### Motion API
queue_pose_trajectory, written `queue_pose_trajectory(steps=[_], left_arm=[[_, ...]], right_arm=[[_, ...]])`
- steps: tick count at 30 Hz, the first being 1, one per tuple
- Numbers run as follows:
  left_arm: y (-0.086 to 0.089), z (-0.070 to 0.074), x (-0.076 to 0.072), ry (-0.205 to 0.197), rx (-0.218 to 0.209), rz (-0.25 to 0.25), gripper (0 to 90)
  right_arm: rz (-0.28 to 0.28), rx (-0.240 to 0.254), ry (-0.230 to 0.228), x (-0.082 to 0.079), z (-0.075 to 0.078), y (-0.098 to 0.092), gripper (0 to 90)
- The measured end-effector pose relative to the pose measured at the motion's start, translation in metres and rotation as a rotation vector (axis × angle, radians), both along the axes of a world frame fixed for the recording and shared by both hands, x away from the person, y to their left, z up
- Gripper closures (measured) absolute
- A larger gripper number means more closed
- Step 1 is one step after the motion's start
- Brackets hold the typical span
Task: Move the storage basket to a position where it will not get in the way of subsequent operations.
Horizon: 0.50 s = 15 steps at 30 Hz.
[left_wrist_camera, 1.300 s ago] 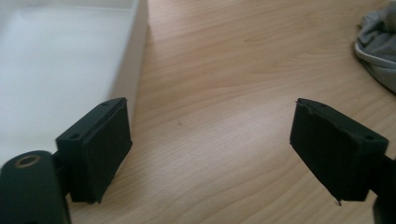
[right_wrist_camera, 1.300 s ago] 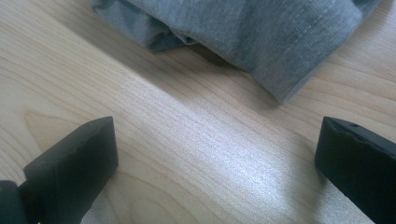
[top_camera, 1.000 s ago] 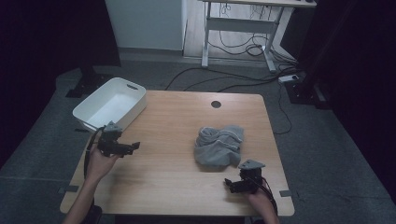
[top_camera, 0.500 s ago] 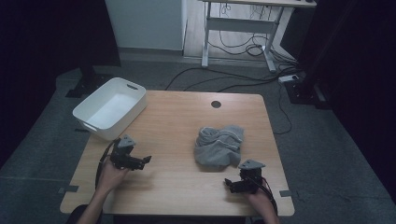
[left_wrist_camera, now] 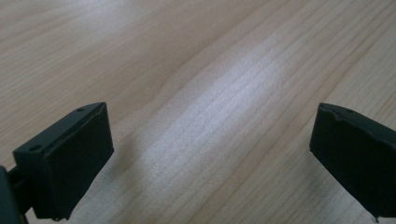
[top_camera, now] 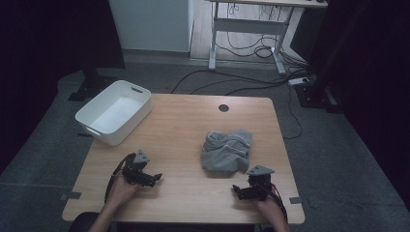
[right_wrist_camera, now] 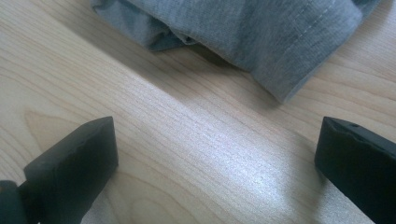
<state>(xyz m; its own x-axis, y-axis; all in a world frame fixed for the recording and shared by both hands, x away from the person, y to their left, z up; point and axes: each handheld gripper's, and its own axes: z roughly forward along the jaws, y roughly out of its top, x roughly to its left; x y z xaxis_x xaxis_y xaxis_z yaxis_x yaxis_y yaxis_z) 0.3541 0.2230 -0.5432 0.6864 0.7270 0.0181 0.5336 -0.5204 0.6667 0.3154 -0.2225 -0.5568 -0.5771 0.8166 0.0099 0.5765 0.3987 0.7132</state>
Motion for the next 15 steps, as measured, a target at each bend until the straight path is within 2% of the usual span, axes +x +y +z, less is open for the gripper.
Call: queue_pose_trajectory(steps=[2, 4, 15], left_arm=[[-0.0021, -0.0033, -0.0003, 0.008, 0.012, -0.005, 0.0], [-0.0023, -0.0058, -0.0003, 0.023, -0.011, -0.013, 0.0], [-0.0019, -0.0057, -0.0005, 0.025, -0.010, -0.012, 0.0]], right_arm=[[0.000, 0.000, 0.000, 0.0000, 0.0000, 0.0000, 0.0], [0.000, 0.000, 0.000, 0.0000, 0.0000, 0.0000, 0.0], [0.000, 0.000, 0.000, 0.0000, 0.0000, 0.0000, 0.0]])
